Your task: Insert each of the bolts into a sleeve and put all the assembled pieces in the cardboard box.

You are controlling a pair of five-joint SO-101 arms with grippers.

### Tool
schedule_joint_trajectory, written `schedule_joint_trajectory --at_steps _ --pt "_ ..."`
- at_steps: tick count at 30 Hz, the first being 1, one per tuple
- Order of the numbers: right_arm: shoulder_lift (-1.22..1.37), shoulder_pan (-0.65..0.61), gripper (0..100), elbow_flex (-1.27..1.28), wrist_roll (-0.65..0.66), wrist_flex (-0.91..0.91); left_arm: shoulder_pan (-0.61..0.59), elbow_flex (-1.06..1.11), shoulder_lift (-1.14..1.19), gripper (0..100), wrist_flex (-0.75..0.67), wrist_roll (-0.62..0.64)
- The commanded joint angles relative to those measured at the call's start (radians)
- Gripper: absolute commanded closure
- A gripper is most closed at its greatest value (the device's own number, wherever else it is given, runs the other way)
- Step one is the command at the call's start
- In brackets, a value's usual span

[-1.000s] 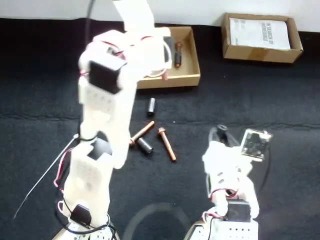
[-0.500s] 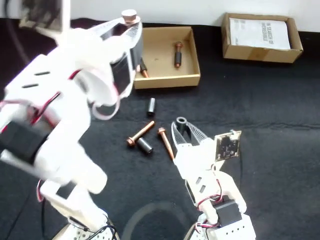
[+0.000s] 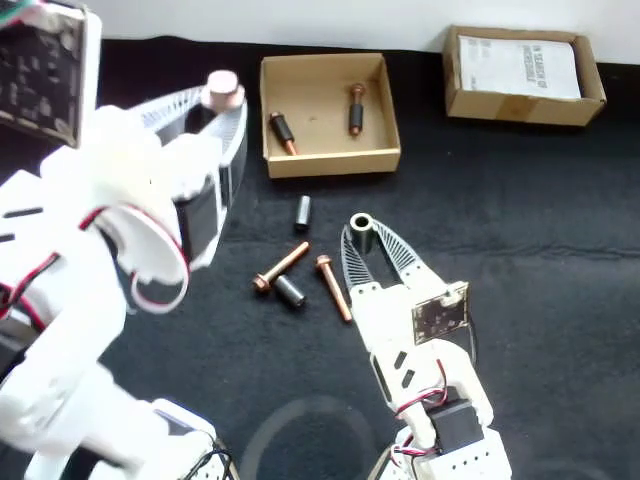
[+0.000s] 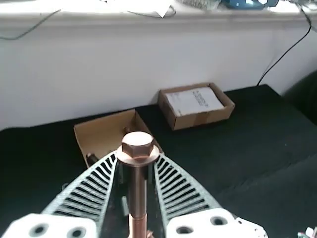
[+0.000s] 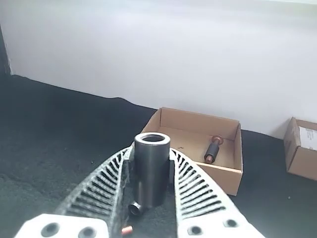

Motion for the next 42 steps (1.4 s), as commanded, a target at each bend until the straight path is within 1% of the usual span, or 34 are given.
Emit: schedule_joint_trajectory --at_steps 1,4,8,12,18,20,22,27,32,39,42 --pt "-0.016 -0.010 99.2 0.145 0.020 -0.027 -0.001 0.265 -0.136 99 -0.012 -0.005" --pt "-0.016 -0.010 99.2 0.145 0.020 -0.027 -0.001 0.417 -0.202 99 -0.101 -0.002" --pt "-0.016 -0.012 99.2 0.145 0.020 -0.027 -0.001 0.595 -0.252 99 -0.295 -0.002" --pt "-0.016 -0.013 99.2 0.145 0.018 -0.027 -0.004 0.791 -0.283 99 -0.525 -0.002" --pt "-0.016 -0.013 99.2 0.145 0.018 -0.056 0.001 1.084 -0.314 99 -0.922 0.000" --pt "-0.016 -0.012 99.2 0.145 0.018 -0.054 0.033 1.171 -0.323 99 -1.037 0.000" --pt "-0.016 -0.010 99.2 0.145 0.018 -0.053 0.067 1.242 -0.323 99 -1.112 0.000" --pt "-0.016 -0.010 99.2 0.145 0.018 -0.053 0.162 1.368 -0.323 99 -1.240 0.000" --pt "-0.016 -0.008 99.2 0.145 0.018 -0.053 0.171 1.452 -0.317 99 -1.364 0.000" --pt "-0.016 -0.008 99.2 0.145 0.018 -0.053 0.186 1.478 -0.325 99 -1.378 0.014" --pt "-0.016 -0.008 99.2 0.145 0.018 -0.050 0.186 1.471 -0.325 99 -1.343 0.129"
